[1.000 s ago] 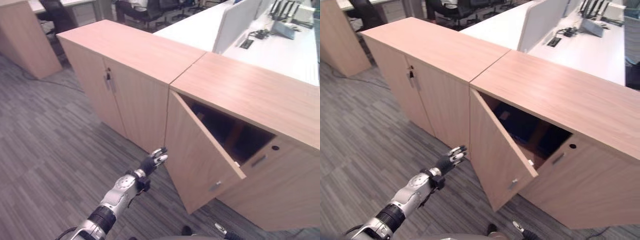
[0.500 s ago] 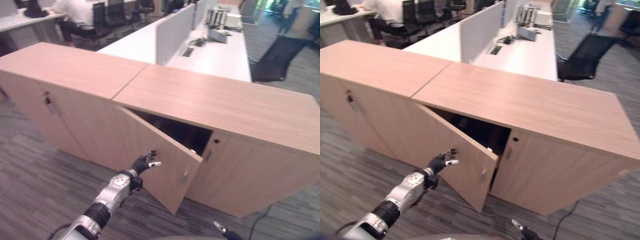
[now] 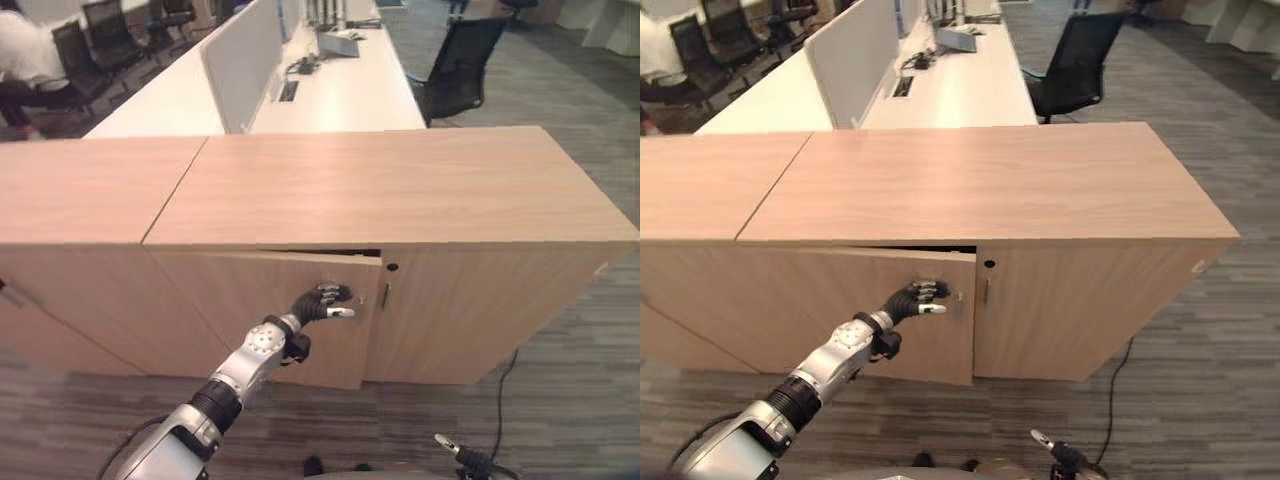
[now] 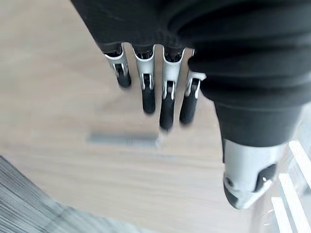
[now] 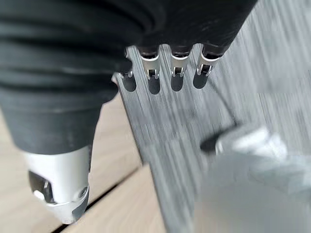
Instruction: Put the empty folder in the office cabinet
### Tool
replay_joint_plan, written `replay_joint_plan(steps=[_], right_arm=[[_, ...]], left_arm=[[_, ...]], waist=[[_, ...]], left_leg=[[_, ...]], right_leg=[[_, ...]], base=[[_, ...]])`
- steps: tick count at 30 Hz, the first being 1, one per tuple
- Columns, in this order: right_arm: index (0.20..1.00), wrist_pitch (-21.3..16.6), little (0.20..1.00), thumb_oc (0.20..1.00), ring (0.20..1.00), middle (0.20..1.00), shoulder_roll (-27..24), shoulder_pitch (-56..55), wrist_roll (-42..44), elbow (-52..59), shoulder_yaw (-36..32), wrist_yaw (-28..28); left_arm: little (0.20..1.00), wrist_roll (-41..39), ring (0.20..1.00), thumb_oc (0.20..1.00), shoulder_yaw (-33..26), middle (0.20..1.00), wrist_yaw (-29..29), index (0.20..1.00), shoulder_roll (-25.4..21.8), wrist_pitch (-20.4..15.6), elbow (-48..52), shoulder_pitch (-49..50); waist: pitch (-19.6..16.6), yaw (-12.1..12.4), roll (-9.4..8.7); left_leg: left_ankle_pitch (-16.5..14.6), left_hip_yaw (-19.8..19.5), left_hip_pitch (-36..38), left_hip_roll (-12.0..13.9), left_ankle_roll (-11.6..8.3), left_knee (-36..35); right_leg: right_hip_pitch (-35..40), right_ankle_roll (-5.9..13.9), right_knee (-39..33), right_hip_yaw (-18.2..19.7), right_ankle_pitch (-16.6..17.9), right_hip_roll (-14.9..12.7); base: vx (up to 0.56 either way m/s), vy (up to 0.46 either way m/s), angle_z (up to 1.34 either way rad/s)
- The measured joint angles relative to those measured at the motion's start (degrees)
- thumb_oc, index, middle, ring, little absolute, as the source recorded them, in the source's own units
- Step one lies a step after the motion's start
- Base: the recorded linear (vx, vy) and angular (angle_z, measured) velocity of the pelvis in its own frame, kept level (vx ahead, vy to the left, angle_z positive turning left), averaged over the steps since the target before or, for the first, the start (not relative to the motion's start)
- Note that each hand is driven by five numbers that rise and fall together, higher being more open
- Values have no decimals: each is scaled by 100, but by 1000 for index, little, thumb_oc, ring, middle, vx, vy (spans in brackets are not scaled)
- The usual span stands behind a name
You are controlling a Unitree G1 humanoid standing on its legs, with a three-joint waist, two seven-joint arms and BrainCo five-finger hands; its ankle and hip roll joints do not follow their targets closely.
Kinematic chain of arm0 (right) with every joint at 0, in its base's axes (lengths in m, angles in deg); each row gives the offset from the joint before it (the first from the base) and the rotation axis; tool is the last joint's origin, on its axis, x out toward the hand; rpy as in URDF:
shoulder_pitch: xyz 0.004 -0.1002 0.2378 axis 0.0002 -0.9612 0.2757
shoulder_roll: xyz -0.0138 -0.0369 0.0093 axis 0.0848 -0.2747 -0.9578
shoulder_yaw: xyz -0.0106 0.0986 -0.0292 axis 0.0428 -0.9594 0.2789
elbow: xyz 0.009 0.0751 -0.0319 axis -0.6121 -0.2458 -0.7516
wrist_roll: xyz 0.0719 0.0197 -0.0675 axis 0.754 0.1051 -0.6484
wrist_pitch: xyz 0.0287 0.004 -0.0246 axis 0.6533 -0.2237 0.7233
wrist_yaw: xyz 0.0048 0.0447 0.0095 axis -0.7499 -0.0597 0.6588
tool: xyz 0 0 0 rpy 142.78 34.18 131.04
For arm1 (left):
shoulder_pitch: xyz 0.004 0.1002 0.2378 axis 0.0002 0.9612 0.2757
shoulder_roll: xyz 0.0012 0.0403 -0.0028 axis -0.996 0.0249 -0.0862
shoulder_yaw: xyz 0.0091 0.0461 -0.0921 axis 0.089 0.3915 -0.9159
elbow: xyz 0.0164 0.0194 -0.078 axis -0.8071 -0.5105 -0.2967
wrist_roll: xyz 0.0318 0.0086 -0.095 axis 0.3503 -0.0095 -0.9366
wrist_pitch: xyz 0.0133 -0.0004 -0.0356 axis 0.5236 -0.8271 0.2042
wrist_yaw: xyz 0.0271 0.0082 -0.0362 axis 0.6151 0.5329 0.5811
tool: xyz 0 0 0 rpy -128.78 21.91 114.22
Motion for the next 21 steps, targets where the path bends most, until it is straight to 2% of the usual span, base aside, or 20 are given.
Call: replay_joint_plan(steps=[4,8,13,16,17,18,19,20,21], right_arm=[[1000,-8,1000,1000,1000,1000,313,3,22,27,97,16],[1000,2,1000,1000,1000,1000,237,-16,22,-78,-58,26],[1000,13,1000,1000,1000,1000,153,-40,19,-135,-129,27],[1000,26,1000,1000,1000,1000,144,-52,5,-140,-131,25],[1000,34,1000,1000,1000,1000,139,-91,3,-140,-131,27],[1000,29,1000,1000,1000,1000,177,-95,-2,-120,-129,26],[1000,31,1000,1000,1000,1000,219,-88,-13,-114,-128,29],[1000,38,1000,1000,1000,1000,268,82,-185,-144,-112,47],[1000,29,1000,1000,1000,1000,280,145,-237,-47,-95,40]], left_arm=[[1000,-2,1000,1000,-257,1000,-233,1000,92,-64,-347,-88],[1000,2,1000,1000,-355,1000,-289,1000,32,-69,-364,-96],[1000,16,1000,1000,-475,1000,-333,1000,-29,-107,-492,-94],[1000,71,1000,1000,-493,1000,-366,1000,-125,-124,-495,-92],[1000,177,1000,1000,-493,1000,-367,1000,-173,-124,-495,-86],[1000,238,1000,1000,-570,1000,-418,1000,-238,-147,-462,-68],[1000,243,1000,1000,-732,1000,-435,1000,-249,-151,-410,-16],[1000,239,1000,1000,-1119,1000,-601,1000,-249,-245,-321,242],[1000,233,1000,1000,-1456,1000,-765,1000,-263,-253,-487,418]], waist=[[-24,14,-57],[-24,37,-54],[-29,101,-62],[-35,130,-106],[-22,126,-134],[47,166,-251],[150,182,-320],[296,333,-227],[347,339,-275]], left_leg=[[-27,107,76,-10,-29,1],[-73,116,82,7,-90,1],[-144,325,13,42,-89,-3],[-129,373,-85,26,-99,-1],[-124,420,-82,29,-93,1],[-90,528,-126,19,-51,2],[-27,613,-126,29,-5,3],[59,905,-249,229,162,22],[-22,869,-284,192,208,63]], right_leg=[[8,57,0,35,-18,-26],[-18,54,29,92,-22,12],[-226,4,186,185,-54,29],[-403,91,254,172,-1,-2],[-428,101,281,30,4,-56],[-585,146,402,33,10,-60],[-626,220,432,-65,23,-99],[-783,533,671,-1295,-138,-600],[-819,703,988,-1770,-162,-1225]], base=[[-15,147,-18],[-30,90,-7],[-30,71,-23],[-50,53,-18],[-147,45,-30],[-186,9,-29],[-153,-15,-70],[-56,-57,-70],[47,-63,-48]])
